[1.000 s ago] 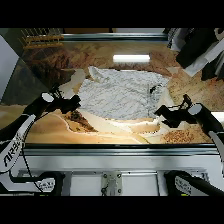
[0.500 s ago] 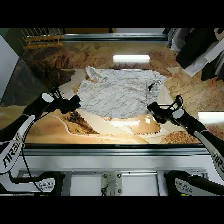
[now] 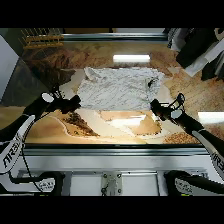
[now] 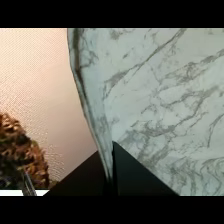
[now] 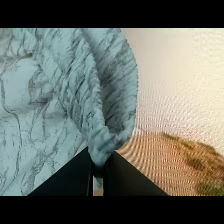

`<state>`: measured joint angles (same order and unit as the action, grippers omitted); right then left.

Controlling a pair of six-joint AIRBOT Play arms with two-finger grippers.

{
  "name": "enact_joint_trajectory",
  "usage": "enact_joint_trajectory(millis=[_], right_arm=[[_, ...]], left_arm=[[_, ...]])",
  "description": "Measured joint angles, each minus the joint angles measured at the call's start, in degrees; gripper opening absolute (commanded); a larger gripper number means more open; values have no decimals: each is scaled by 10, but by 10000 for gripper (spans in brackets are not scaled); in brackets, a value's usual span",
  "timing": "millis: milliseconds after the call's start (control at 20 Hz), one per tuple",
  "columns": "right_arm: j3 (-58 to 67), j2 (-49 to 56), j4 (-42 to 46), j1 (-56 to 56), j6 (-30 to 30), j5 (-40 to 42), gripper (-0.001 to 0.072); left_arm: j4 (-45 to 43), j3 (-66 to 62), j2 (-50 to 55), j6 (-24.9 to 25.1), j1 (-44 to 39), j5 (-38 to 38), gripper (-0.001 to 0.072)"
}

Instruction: Fold the clothes and pants, and hang the long-sleeved shirts on hangers.

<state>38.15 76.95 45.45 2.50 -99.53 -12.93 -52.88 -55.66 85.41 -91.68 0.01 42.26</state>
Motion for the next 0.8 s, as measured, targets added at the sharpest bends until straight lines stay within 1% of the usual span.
enact_joint_trajectory(millis=[100,200,300,450,600,800], right_arm=[[29,-13,15,-9,31,-27,20],[87,-40,48,-23,61,-82,20],[172,-77,94,-36,80,-159,20],[320,-143,154,-47,94,-295,21],[430,-216,182,-50,96,-418,20],[485,-320,194,-52,62,-515,20]], left_arm=[[0,-17,-13,6,5,7,11],[0,-59,-46,14,14,22,11],[0,-119,-94,22,22,43,11],[-1,-223,-182,31,27,72,11],[-3,-310,-278,35,23,87,11],[-1,-386,-383,37,21,97,11]])
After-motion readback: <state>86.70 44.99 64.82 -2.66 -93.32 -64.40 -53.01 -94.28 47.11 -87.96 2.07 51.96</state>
